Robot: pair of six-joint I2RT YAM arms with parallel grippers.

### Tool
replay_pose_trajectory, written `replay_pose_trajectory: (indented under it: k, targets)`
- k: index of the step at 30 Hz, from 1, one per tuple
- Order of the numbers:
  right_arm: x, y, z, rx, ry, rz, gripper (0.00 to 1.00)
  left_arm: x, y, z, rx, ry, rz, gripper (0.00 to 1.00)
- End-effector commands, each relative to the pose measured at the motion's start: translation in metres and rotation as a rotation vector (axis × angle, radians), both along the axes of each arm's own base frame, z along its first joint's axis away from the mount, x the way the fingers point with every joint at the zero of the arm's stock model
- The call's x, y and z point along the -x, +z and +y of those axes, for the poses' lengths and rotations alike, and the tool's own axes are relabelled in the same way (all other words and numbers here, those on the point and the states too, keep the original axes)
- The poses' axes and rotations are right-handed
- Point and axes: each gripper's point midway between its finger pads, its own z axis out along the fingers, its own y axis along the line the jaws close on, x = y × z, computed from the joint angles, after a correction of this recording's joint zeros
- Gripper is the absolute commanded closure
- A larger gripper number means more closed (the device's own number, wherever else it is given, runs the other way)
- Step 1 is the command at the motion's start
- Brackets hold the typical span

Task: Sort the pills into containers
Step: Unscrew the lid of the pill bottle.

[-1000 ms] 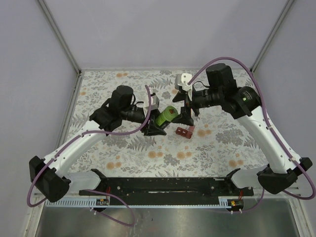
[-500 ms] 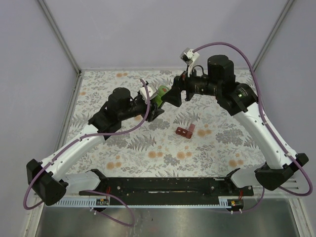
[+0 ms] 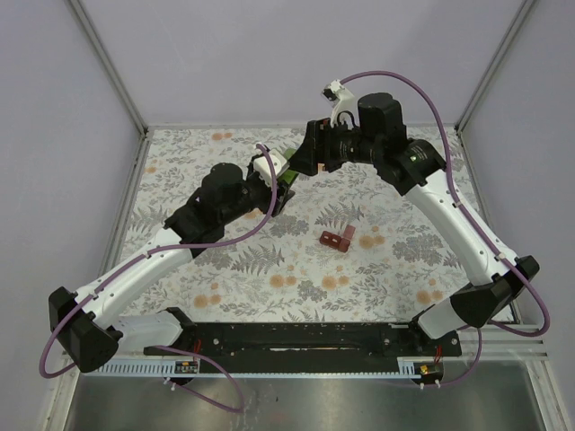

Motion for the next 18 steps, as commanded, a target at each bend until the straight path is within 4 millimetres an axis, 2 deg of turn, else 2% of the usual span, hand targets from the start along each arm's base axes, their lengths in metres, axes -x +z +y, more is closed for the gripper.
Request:
replay_pose_trajectory:
  k: [1, 11, 14, 18]
  targets:
    - [-0.0079, 0.0265, -0.0016, -0.066, -0.038, -0.027, 0.25, -0.0079, 0.0263, 0.0035, 0.043, 0.047, -0.093, 1.0]
    - [-0.0103, 0.0203, 0.002, -0.073, -0.026, 0.004, 0.26, -0.0057, 0.0204, -0.0019, 0.024, 0.03, -0.09, 1.0]
    - [-0.0092, 0.0193, 0.0034, -0.083, -0.015, 0.015, 0.34, -0.0049, 0.021, -0.0023, 0.023, 0.028, -0.094, 1.0]
    - [-0.0076, 0.0185, 0.0043, -0.08, 0.011, 0.002, 0.55, -0.0032, 0.0207, -0.0037, 0.02, 0.014, -0.093, 1.0]
